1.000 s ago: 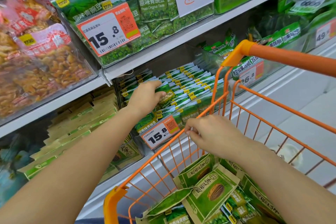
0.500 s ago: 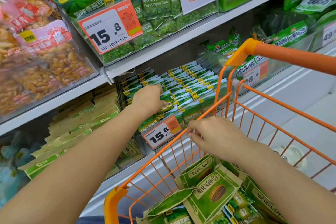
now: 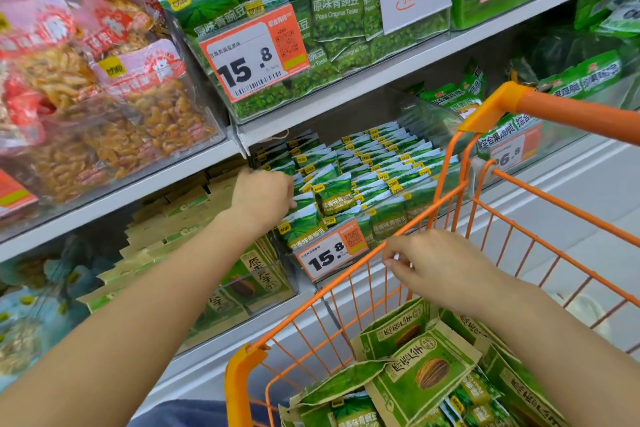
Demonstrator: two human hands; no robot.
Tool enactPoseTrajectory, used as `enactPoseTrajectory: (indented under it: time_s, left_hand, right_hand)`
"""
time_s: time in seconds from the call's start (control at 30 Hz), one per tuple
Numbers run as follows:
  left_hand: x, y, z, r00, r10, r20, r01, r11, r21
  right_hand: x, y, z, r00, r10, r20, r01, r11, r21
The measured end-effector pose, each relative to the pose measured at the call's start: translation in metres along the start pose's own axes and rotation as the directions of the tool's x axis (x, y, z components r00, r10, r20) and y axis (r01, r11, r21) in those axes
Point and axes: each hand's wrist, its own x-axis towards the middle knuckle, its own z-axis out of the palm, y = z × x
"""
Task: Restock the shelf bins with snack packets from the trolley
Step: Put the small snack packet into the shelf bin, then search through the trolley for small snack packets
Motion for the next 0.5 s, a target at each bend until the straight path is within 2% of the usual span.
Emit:
enactPoseTrajectory:
  time_s: [0.17, 0.4, 0.5]
  left_hand:
    - [0.002, 0.004, -0.004, 0.992, -0.067, 0.106, 0.047, 0.982, 0.181]
    - [0.011, 0.008, 0.006, 0.968, -0.063, 0.245, 0.029, 0.99, 0.14]
    - [-0.001, 0.011, -0.01, 0.983, -0.063, 0.17, 0.03, 0.981, 0.192]
  right_hand:
    - [0.001, 0.003, 0.003, 1.0, -0.004, -0.007, 0.004, 1.0, 0.001]
    - [0.0, 0.003, 0.002, 0.999, 0.036, 0.01, -0.036, 0.999, 0.012]
    - [0.0, 0.004, -0.005, 0.998, 0.06, -0.002, -0.06, 0.998, 0.007]
